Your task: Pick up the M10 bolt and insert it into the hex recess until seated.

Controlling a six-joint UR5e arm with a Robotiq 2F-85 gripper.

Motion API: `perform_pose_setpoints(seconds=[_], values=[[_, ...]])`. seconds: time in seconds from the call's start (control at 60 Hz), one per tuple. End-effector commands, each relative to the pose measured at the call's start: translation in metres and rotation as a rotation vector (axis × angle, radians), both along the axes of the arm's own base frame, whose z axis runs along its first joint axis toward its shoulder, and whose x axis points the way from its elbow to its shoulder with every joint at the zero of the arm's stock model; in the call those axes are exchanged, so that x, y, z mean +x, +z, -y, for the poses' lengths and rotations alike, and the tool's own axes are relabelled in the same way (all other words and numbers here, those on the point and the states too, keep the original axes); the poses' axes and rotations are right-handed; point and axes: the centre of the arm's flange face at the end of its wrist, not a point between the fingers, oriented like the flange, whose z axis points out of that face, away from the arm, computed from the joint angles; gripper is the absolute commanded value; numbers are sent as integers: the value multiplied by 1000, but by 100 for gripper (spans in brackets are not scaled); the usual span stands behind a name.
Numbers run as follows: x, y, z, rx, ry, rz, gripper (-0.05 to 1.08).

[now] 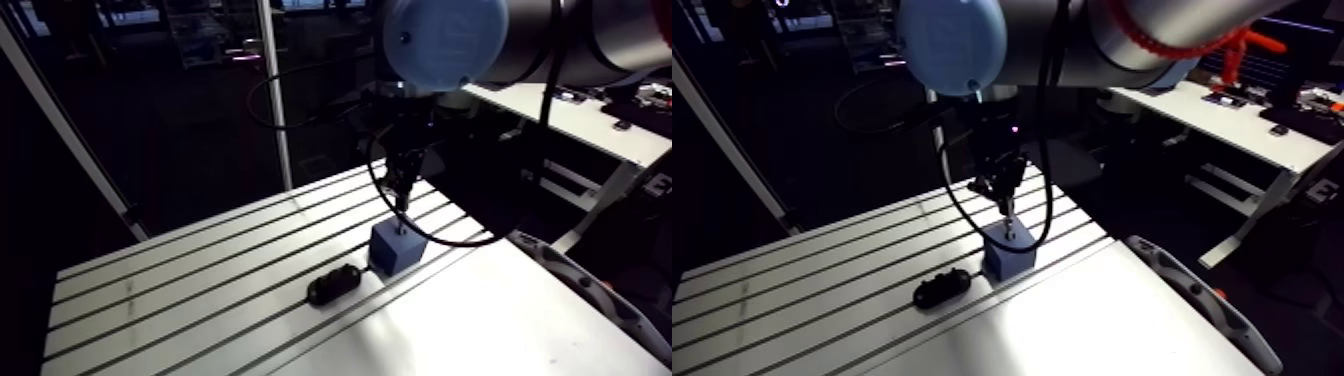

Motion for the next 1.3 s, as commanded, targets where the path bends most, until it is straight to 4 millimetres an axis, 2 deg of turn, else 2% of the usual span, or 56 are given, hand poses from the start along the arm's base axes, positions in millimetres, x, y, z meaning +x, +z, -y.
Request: perform_pose_setpoints(seconds=[0.017,0.933,1.3], values=[[1,-4,0,-2,1,6,108],[6,-13,3,-9,2,24,108],[5,-10,2,0,4,9,108]])
